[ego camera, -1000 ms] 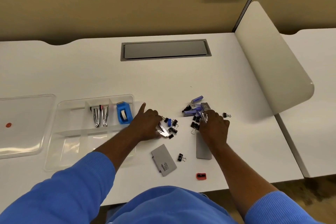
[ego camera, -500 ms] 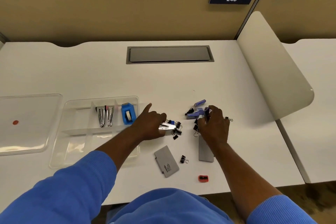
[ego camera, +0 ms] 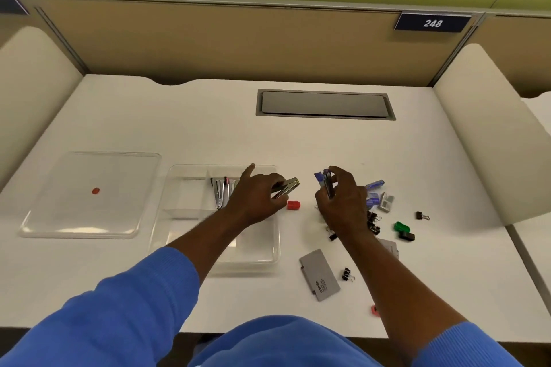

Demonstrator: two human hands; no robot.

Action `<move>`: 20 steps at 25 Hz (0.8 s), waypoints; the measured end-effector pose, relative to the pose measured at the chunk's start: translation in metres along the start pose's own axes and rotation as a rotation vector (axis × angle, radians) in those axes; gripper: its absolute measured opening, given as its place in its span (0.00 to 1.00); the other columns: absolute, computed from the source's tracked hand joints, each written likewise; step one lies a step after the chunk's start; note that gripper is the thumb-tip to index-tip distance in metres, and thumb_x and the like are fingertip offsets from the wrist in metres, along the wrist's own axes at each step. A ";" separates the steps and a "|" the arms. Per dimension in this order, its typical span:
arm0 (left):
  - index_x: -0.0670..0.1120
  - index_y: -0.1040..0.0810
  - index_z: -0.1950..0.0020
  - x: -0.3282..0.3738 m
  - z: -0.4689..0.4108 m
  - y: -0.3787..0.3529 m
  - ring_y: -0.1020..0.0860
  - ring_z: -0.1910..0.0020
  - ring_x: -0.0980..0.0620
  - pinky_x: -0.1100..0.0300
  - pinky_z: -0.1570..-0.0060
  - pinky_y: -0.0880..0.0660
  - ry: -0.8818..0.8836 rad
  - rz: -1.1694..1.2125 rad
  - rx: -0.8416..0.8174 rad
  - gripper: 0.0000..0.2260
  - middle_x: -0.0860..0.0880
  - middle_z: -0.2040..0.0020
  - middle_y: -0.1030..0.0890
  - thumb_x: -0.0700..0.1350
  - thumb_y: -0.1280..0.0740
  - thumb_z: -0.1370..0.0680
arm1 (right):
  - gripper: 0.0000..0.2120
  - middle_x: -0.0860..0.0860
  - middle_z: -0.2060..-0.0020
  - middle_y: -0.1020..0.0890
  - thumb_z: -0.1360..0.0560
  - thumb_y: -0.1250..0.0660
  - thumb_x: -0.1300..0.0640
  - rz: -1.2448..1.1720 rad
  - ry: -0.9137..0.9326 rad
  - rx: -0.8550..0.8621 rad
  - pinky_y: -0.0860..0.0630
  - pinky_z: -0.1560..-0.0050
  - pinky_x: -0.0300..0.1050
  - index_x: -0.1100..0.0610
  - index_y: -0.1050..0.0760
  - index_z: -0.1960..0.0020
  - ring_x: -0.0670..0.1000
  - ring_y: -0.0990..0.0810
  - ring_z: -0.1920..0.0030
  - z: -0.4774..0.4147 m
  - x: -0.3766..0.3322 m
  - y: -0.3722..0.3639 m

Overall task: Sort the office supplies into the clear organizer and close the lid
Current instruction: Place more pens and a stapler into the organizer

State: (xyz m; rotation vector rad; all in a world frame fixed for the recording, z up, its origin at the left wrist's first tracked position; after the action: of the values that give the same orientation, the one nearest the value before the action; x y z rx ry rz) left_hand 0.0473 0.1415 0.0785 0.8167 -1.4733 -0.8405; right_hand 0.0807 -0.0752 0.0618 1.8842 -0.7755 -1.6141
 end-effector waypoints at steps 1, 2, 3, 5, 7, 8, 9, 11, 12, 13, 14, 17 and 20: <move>0.53 0.21 0.42 -0.013 0.003 0.010 0.20 0.53 0.55 0.50 0.22 0.51 0.025 -0.003 0.009 0.15 0.56 0.53 0.16 0.57 0.33 0.25 | 0.23 0.44 0.45 0.20 0.29 0.33 0.52 0.011 0.045 -0.002 0.37 0.48 0.43 0.42 0.32 0.35 0.55 0.22 0.50 0.001 -0.016 -0.011; 0.53 0.22 0.42 -0.027 0.005 0.019 0.20 0.53 0.56 0.50 0.22 0.51 0.051 -0.002 0.018 0.14 0.56 0.53 0.16 0.57 0.33 0.25 | 0.23 0.44 0.45 0.21 0.28 0.33 0.52 0.017 0.084 -0.007 0.39 0.48 0.42 0.43 0.32 0.35 0.53 0.20 0.51 0.002 -0.032 -0.021; 0.53 0.22 0.43 -0.042 0.008 0.028 0.20 0.53 0.56 0.50 0.22 0.51 0.079 0.002 0.029 0.14 0.56 0.53 0.16 0.57 0.33 0.25 | 0.22 0.44 0.45 0.20 0.28 0.32 0.53 0.016 0.116 -0.012 0.39 0.48 0.41 0.44 0.32 0.35 0.52 0.20 0.52 0.003 -0.047 -0.032; 0.53 0.22 0.43 -0.066 0.014 0.044 0.19 0.53 0.56 0.50 0.22 0.51 0.121 0.013 0.066 0.13 0.56 0.54 0.16 0.57 0.32 0.24 | 0.21 0.44 0.45 0.20 0.27 0.32 0.52 0.012 0.145 -0.045 0.34 0.47 0.42 0.47 0.30 0.34 0.51 0.19 0.52 0.007 -0.072 -0.053; 0.52 0.22 0.44 -0.093 0.021 0.061 0.19 0.53 0.55 0.51 0.23 0.51 0.149 0.026 0.115 0.14 0.55 0.55 0.16 0.58 0.31 0.24 | 0.20 0.45 0.47 0.18 0.26 0.32 0.50 -0.005 0.154 -0.095 0.27 0.48 0.44 0.48 0.28 0.34 0.51 0.18 0.53 0.012 -0.101 -0.078; 0.52 0.22 0.44 -0.106 0.025 0.068 0.18 0.52 0.55 0.51 0.23 0.52 0.162 0.027 0.136 0.14 0.55 0.54 0.15 0.59 0.31 0.24 | 0.19 0.45 0.49 0.18 0.25 0.32 0.48 -0.010 0.165 -0.111 0.25 0.49 0.45 0.48 0.27 0.36 0.52 0.18 0.54 0.016 -0.117 -0.090; 0.52 0.22 0.44 -0.119 0.028 0.074 0.18 0.52 0.55 0.51 0.23 0.52 0.174 0.023 0.147 0.15 0.55 0.54 0.15 0.60 0.31 0.24 | 0.17 0.46 0.52 0.17 0.25 0.32 0.47 -0.009 0.183 -0.121 0.24 0.52 0.45 0.47 0.26 0.38 0.52 0.18 0.56 0.020 -0.132 -0.100; 0.52 0.22 0.44 -0.141 0.032 0.084 0.18 0.52 0.55 0.51 0.23 0.51 0.197 0.006 0.155 0.16 0.55 0.54 0.15 0.61 0.32 0.24 | 0.14 0.47 0.56 0.17 0.25 0.31 0.47 -0.002 0.201 -0.152 0.24 0.55 0.44 0.48 0.26 0.41 0.52 0.19 0.58 0.026 -0.157 -0.123; 0.52 0.21 0.44 -0.150 0.034 0.088 0.18 0.53 0.55 0.50 0.23 0.51 0.204 0.000 0.160 0.16 0.55 0.54 0.15 0.61 0.32 0.24 | 0.13 0.46 0.56 0.17 0.24 0.31 0.47 0.009 0.185 -0.181 0.24 0.56 0.44 0.48 0.26 0.41 0.51 0.18 0.57 0.028 -0.164 -0.134; 0.52 0.21 0.44 -0.157 0.035 0.091 0.18 0.53 0.55 0.50 0.23 0.51 0.210 0.000 0.164 0.16 0.55 0.54 0.15 0.61 0.32 0.24 | 0.14 0.46 0.55 0.17 0.24 0.32 0.46 0.031 0.150 -0.216 0.25 0.57 0.43 0.49 0.26 0.41 0.51 0.18 0.57 0.029 -0.169 -0.144; 0.52 0.21 0.44 -0.166 0.037 0.093 0.18 0.53 0.55 0.50 0.22 0.51 0.213 0.004 0.164 0.16 0.55 0.54 0.15 0.61 0.31 0.24 | 0.15 0.46 0.54 0.17 0.24 0.32 0.46 0.067 0.104 -0.249 0.26 0.58 0.42 0.49 0.25 0.40 0.50 0.18 0.56 0.029 -0.173 -0.155; 0.52 0.21 0.44 -0.187 0.038 0.097 0.18 0.52 0.55 0.51 0.23 0.52 0.212 0.020 0.141 0.16 0.55 0.54 0.15 0.61 0.31 0.25 | 0.17 0.49 0.53 0.17 0.23 0.32 0.46 0.196 0.022 -0.305 0.28 0.61 0.42 0.52 0.27 0.38 0.49 0.21 0.58 0.031 -0.182 -0.181; 0.52 0.22 0.44 -0.199 0.037 0.098 0.18 0.51 0.55 0.52 0.23 0.53 0.195 0.016 0.121 0.16 0.55 0.54 0.15 0.61 0.32 0.24 | 0.17 0.51 0.53 0.17 0.21 0.34 0.45 0.236 -0.009 -0.348 0.26 0.60 0.42 0.54 0.27 0.37 0.51 0.18 0.55 0.034 -0.188 -0.196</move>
State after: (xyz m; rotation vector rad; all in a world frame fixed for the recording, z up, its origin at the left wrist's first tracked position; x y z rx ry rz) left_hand 0.0202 0.3647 0.0639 0.9486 -1.3648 -0.6451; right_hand 0.0409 0.1947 0.0446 1.4833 -0.6445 -1.4991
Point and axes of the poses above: each hand's wrist, its own z-axis away from the middle knuckle, its own y-axis out of the back of the hand, x = y × z, the point moved 6 cm from there along -z, towards the middle knuckle
